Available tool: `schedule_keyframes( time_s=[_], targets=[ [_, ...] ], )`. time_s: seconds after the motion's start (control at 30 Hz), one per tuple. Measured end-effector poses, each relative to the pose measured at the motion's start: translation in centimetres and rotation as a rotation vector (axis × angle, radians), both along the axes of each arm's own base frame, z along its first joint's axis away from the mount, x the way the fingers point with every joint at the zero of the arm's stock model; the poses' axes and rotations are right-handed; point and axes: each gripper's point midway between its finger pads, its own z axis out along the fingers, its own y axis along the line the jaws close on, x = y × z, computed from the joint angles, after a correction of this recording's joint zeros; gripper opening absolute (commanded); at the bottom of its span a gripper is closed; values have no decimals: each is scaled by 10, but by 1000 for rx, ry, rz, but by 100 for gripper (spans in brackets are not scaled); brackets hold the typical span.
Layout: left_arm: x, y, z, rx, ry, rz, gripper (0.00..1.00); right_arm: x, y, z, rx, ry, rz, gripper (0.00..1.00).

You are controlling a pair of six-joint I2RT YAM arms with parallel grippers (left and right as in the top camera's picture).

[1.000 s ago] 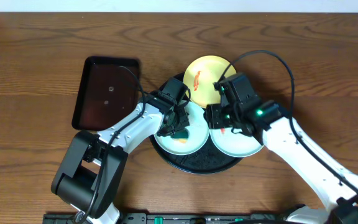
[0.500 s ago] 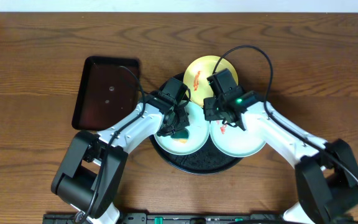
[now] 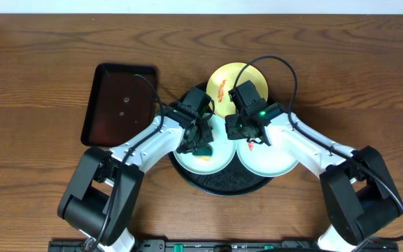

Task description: Clean dirty plates on tray and stack at the side

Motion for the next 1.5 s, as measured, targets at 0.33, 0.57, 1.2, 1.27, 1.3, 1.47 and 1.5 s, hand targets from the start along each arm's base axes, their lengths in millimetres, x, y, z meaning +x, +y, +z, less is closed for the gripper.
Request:
schedule_keyframes(
  time_s=[0.33, 0.57, 1.2, 1.27, 1.3, 1.47, 1.5],
  targets=[
    [0, 0, 0, 0, 0, 0, 8, -4, 4, -13, -19, 19, 34, 18],
    [1, 0, 0, -2, -4, 0, 8, -5, 8, -12, -25, 4, 55, 1],
    [1, -1, 0, -5, -5, 3, 8, -4, 7, -13, -34, 3, 54, 1],
    [0, 0, 0, 3, 0, 6, 8, -5, 6, -13, -36, 7, 54, 2],
    [-1, 2, -1, 13, 5, 7, 8, -7, 6, -13, -36, 12, 56, 1],
    [-11, 20, -3, 111, 38, 16, 7, -15, 9, -15, -26, 47, 70, 1],
    [-12, 25, -3, 143, 38, 19, 8, -16, 9, -15, -28, 49, 71, 1]
  ],
)
